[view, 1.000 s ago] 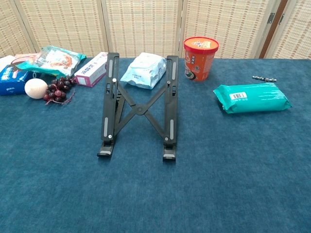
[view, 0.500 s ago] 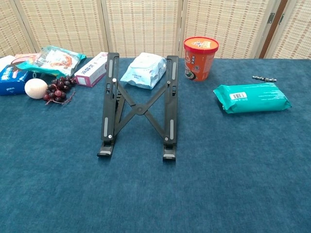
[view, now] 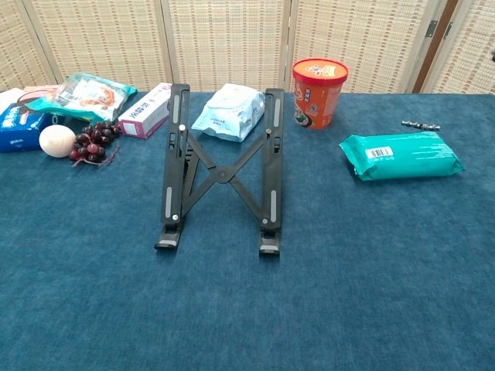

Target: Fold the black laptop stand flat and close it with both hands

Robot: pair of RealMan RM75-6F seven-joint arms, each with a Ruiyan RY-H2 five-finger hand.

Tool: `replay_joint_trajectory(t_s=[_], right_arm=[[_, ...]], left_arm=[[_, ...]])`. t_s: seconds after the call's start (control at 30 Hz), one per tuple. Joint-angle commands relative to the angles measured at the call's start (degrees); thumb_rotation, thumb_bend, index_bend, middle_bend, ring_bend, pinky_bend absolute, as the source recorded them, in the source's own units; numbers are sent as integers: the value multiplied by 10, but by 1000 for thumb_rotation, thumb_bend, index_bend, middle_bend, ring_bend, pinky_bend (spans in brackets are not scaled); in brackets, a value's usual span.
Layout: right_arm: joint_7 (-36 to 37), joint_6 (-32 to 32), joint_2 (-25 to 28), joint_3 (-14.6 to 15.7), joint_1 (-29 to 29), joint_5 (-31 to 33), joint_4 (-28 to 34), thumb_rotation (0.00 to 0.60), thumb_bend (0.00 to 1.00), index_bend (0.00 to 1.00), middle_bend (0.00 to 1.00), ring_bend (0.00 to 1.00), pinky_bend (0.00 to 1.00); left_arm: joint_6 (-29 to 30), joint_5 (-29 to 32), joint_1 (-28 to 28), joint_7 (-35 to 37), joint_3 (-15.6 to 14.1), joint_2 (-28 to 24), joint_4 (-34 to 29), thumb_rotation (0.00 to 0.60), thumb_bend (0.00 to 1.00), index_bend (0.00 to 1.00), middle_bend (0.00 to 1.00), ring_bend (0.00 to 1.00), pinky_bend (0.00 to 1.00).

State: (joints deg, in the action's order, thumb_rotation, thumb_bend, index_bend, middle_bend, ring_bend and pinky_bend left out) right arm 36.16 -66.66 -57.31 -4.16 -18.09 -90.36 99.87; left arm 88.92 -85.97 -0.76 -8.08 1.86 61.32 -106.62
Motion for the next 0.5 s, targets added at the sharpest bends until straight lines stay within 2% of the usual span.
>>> replay_joint_trajectory(t_s=[0.03,0.2,0.5], right_arm=[[96,54,-11,-7,-49,-8,-17,600,121,0,41,0,0],[189,91,-33,-13,-93,-14,-45,600,121,0,41,0,0],[314,153,-91,-31,-166,4,-115,600,119,0,41,0,0]], left_arm=[[-1,0,0,0,-1,-1,0,600,120,41,99,64,31],[-1,-2,0,0,-1,-1,-1,600,120,41,99,64,31],[-4,0,-1,-1,-3,-3,-4,600,120,41,99,64,31]])
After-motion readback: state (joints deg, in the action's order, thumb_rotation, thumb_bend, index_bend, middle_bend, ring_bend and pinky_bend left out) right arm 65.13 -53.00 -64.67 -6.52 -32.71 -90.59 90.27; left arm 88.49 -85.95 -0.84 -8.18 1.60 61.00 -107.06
